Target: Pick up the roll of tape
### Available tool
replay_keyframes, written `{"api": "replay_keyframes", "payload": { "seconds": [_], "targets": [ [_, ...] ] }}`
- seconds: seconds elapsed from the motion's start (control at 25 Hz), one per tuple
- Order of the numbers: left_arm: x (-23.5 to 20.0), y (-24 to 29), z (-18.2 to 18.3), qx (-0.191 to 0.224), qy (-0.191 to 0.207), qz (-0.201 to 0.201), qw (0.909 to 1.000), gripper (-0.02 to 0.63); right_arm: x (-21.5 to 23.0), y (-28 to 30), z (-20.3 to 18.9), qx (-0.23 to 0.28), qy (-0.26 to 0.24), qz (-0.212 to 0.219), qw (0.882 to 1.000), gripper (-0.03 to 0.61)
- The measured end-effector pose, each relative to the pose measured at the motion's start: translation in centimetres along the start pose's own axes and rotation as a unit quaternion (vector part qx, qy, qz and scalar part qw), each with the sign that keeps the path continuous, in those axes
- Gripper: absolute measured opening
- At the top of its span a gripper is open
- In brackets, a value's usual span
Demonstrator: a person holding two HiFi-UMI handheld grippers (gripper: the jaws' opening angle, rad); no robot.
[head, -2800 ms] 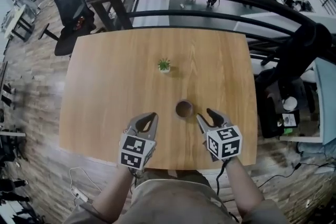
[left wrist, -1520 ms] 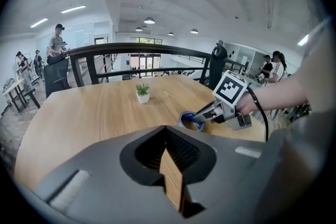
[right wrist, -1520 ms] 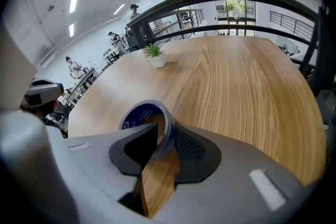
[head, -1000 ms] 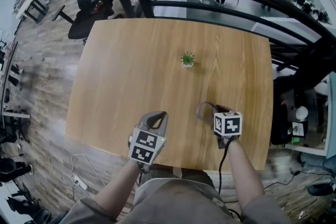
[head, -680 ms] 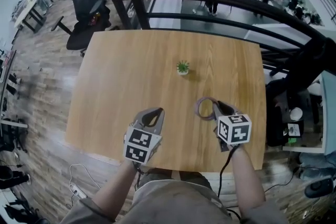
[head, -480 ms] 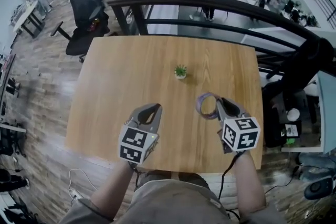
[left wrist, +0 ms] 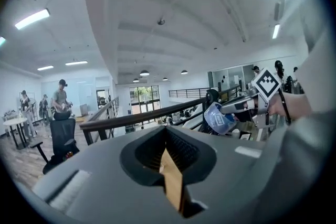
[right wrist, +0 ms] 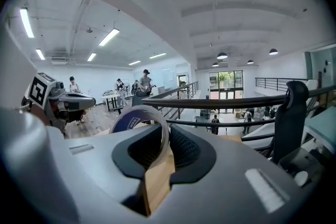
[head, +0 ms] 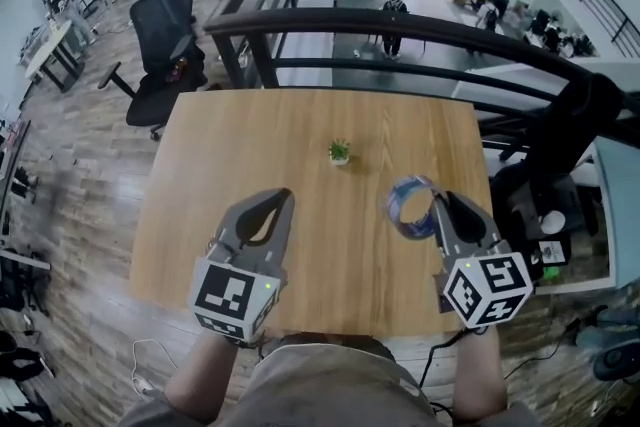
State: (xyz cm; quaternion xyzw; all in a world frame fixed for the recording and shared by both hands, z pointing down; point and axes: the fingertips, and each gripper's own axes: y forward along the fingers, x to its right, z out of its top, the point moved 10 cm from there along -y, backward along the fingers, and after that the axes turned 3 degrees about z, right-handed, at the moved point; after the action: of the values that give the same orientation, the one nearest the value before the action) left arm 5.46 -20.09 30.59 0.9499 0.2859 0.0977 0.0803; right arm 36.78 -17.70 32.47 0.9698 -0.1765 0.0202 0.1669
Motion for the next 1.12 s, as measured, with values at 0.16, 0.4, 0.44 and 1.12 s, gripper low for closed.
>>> {"api": "replay_keyframes", "payload": {
  "seconds": [0.16,0.4,0.44,1.12],
  "targets": [
    [0.8,-1.9,2.4,0.018,0.003,0.01,0.9998,0.0,-0.8,-2.6,1.5,0.03,-0.021,-0.008,0.999,0.058],
    [1.1,-3.1,3.5,0.027,-0.004,0.004,0.9996,0.0,-2.2,-5.5,2.7,0.054,-0.034,-0.014,0.998,0.058],
    [1.2,-3.1,3.4,0.025,-0.005,0.003,0.9997,0.001,-2.5,-5.9,2.7,0.055,-0.035,-0.012,0.998,0.058],
    [2.1,-2.6,2.2,0.009,-0.017,-0.014,0.9997,0.0,-3.9,-5.9,1.6,0.026,-0.057,0.015,0.998,0.06]
  ]
}}
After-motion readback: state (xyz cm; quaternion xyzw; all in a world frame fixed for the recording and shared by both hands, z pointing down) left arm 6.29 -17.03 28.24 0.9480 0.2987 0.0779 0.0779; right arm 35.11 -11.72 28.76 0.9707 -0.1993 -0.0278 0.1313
